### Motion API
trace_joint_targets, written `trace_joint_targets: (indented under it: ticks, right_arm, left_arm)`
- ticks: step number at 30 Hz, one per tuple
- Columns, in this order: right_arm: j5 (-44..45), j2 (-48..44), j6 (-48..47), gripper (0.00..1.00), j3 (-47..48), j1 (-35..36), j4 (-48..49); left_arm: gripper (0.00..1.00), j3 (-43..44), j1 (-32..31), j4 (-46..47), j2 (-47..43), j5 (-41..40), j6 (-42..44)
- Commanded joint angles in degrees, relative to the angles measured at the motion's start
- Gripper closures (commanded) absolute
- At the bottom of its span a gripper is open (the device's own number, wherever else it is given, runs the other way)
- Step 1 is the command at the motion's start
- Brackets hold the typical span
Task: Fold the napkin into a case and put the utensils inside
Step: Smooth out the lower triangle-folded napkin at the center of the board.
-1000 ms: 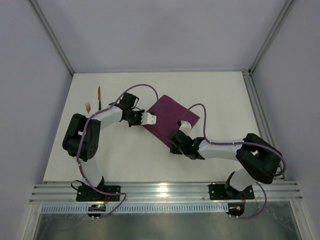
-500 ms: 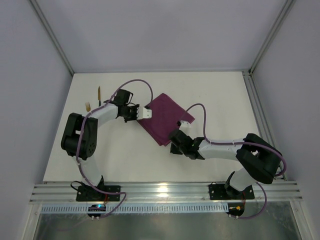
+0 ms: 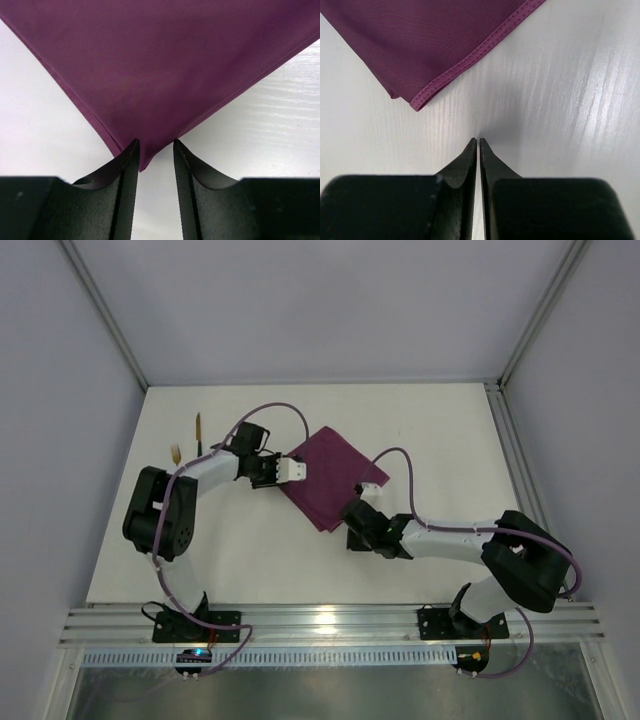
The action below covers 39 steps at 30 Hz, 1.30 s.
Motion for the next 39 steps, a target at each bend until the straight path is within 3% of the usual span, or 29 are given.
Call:
trace_joint_targets:
  ticks: [1, 2, 6, 7, 10, 14, 25, 33, 36, 37, 39]
  right_arm:
    - [-0.38, -2.68, -1.78, 0.92, 1.58, 0.03, -1.53]
    - [-0.64, -2.85, -1.61, 0.89, 1.66, 0.47, -1.01]
    - [-0.12, -2.42, 0.24, 0.78, 3.59, 3.36, 0.05]
    - [-0.03, -2.16, 1.63, 0.76, 3.77, 3.98, 1.27]
    - [-0.21, -1.19, 6.28, 0.63, 3.86, 5.83, 4.95]
    - [-1.52, 1.27, 11.22, 0.59, 3.33, 6.27, 11.47]
    - [3.57, 7.6, 19.4, 0.59, 5.71, 6.01, 11.13]
    - [7.17, 9.88, 19.23, 0.59, 7.37, 4.95, 6.3]
    - [8.84, 10.24, 19.31, 0.6, 7.82, 4.78, 5.15]
    - [9.2, 10.33, 19.49, 0.6, 7.73, 4.78, 5.06]
    - [10.16, 10.5, 19.49, 0.6, 7.73, 4.6, 4.89]
  left_arm:
    - [0.66, 0.0, -0.9, 2.93, -1.28, -0.15, 0.01]
    - [0.68, 0.09, -0.9, 2.93, -1.02, -0.15, -0.17]
    - [0.97, 0.62, -0.9, 2.41, -1.02, 0.28, -1.31]
    - [0.99, 0.62, -0.9, 1.27, -1.28, 0.64, -1.4]
    - [1.0, 0.18, -0.9, 0.12, -2.24, 1.61, -1.23]
    - [0.94, 0.0, -0.9, 0.03, -2.51, 1.08, -1.14]
    - [0.79, 0.18, -0.9, 0.64, -2.42, 0.46, -1.93]
    - [0.73, 0.18, -0.9, 3.54, -3.04, -0.15, -5.18]
    - [0.78, 0.53, -0.9, 3.9, -2.6, -0.94, -5.71]
    - [0.88, 0.7, -0.9, 3.46, -2.25, -1.03, -5.62]
    - [0.97, 1.23, -0.9, 2.93, -1.63, -1.21, -5.53]
